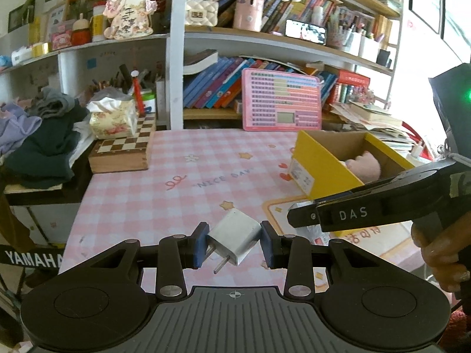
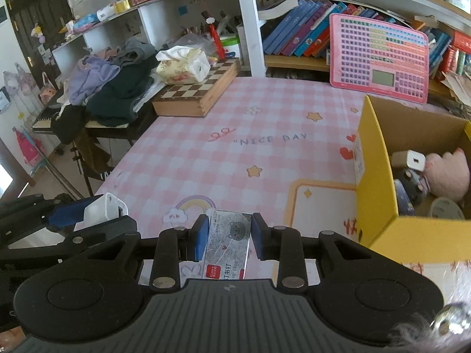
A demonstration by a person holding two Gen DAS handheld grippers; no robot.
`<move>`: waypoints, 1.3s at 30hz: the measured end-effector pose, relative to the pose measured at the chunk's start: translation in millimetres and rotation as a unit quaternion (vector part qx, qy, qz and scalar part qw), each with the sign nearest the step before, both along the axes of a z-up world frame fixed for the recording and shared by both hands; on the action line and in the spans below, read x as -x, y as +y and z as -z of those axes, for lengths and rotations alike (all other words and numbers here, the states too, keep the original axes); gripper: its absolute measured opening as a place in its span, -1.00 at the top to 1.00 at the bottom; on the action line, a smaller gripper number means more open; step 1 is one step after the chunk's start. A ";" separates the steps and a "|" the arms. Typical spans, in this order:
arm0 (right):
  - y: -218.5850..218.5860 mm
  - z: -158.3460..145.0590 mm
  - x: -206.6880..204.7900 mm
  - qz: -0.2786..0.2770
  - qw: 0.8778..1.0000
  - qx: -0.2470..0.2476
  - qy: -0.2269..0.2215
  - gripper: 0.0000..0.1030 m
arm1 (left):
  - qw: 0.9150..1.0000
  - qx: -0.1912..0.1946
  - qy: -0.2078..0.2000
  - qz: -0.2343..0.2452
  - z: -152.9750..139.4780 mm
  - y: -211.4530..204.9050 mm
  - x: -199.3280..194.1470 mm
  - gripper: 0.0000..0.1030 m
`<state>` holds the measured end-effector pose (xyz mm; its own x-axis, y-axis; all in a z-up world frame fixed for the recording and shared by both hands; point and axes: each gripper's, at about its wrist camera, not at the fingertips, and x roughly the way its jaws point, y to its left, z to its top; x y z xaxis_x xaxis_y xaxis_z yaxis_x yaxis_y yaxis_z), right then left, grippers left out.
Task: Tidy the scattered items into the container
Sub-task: 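Lift and carry the plug and package toward the yellow box with both tools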
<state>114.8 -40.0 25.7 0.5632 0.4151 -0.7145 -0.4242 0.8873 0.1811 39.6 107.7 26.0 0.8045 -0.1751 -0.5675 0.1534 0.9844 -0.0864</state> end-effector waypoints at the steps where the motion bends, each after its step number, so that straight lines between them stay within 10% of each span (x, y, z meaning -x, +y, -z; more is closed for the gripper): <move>1: -2.6 0.2 3.4 0.003 1.000 0.000 0.000 0.43 | 1.000 0.001 0.000 0.003 -0.1 -2.0 2.2 0.31; 39: -140.2 10.2 91.9 0.143 0.989 0.019 0.032 0.43 | 0.984 0.023 0.018 0.177 -0.4 -107.2 19.5 0.31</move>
<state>22.9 -180.2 15.5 0.6069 0.2181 -0.7642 -0.1435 0.9759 0.1645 20.1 0.4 26.4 0.6685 -0.4672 -0.5787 0.4821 0.8647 -0.1413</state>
